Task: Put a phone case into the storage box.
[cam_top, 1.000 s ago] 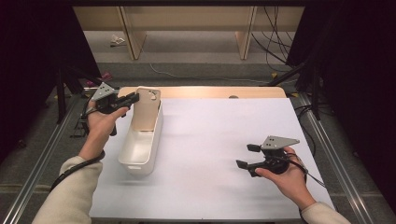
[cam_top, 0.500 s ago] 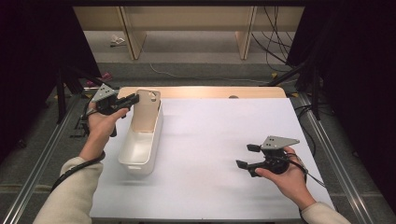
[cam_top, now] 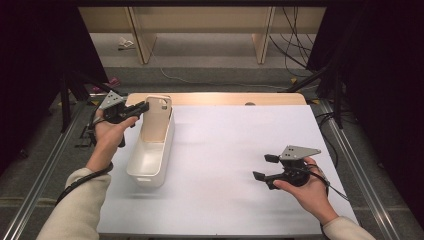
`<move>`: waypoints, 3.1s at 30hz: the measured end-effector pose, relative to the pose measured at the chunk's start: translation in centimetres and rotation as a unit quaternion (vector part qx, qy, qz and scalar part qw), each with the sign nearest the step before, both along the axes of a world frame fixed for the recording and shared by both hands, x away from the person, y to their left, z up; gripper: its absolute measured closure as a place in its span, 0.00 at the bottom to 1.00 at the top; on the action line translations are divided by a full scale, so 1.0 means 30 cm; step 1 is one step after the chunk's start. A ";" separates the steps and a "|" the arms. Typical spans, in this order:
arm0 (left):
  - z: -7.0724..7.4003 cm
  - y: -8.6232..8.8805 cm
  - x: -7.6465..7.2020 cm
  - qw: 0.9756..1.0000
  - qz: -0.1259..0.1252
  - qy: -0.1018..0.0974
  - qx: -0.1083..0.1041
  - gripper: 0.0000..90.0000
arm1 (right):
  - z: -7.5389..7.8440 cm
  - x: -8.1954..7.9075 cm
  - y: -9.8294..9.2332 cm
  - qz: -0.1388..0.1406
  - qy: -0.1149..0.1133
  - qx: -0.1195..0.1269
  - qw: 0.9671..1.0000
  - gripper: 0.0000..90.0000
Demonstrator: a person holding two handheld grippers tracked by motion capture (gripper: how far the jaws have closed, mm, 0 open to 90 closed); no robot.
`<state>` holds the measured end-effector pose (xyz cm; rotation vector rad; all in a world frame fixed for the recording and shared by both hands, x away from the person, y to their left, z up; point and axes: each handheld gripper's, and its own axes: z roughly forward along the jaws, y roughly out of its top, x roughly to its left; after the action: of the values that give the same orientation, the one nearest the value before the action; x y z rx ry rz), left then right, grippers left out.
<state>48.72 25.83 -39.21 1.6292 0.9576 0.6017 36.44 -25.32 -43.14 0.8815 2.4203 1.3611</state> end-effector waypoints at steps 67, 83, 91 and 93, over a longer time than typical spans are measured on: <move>-0.090 -0.010 0.099 0.992 0.042 0.069 0.099 0.79 | -0.005 0.003 0.000 0.003 0.004 0.000 1.000 0.25; -0.051 -0.009 0.090 0.988 0.055 0.063 0.133 0.74 | -0.006 0.002 0.002 0.005 0.004 -0.002 1.000 0.25; -0.011 -0.022 0.045 0.991 0.057 0.082 0.085 0.49 | -0.005 0.002 0.000 0.005 0.004 -0.001 1.000 0.25; -0.004 -0.029 0.024 0.991 0.057 0.088 0.081 0.38 | -0.005 0.003 0.000 0.004 0.004 0.000 1.000 0.25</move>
<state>49.43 24.97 -39.34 1.8044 1.1634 0.6351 36.54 -25.31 -43.29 0.8796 2.4322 1.3630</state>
